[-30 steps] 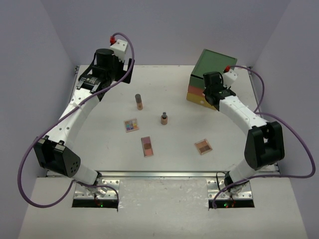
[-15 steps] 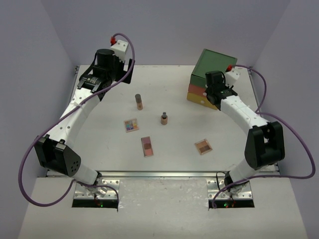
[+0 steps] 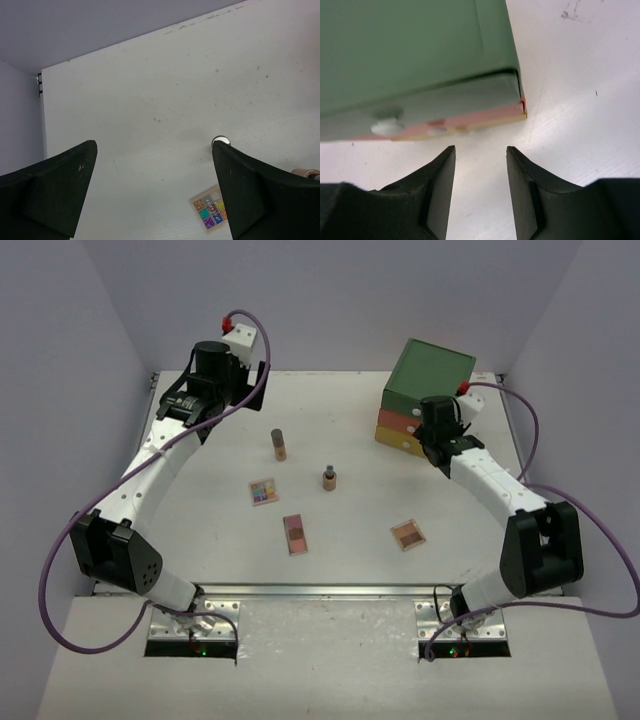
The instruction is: Organize the makeup
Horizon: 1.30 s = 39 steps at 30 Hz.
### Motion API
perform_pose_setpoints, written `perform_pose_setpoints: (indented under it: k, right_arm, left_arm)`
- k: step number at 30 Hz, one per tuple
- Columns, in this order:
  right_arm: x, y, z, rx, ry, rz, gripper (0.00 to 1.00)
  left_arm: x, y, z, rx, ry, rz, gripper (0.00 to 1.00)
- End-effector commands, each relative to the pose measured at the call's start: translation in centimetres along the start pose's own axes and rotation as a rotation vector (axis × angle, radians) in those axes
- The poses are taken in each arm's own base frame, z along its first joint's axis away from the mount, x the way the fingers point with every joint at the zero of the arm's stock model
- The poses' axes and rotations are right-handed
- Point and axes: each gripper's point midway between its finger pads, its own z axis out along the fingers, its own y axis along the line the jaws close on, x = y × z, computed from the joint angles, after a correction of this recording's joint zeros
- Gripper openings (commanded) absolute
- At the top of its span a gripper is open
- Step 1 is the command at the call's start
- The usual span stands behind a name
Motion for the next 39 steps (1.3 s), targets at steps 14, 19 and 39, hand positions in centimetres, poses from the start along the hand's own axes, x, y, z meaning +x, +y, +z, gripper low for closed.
perform_pose_setpoints:
  k: [14,19,39]
  right_arm:
    - [0.0,3.8,0.1,-0.257,-0.132,-0.116,0.56]
    - [-1.2,5.3,1.9,-0.222,-0.167,-0.163,0.56]
    - [0.8,3.9,4.2,-0.025,-0.137,-0.168,0.45]
  left_arm:
    - [-1.1,0.5,0.0,0.000,-0.057,-0.027,0.97]
    - [-1.2,0.9,-0.1,-0.016,-0.063,-0.019,0.97]
    - [-1.2,0.8,0.3,-0.013,-0.063,-0.016,0.98]
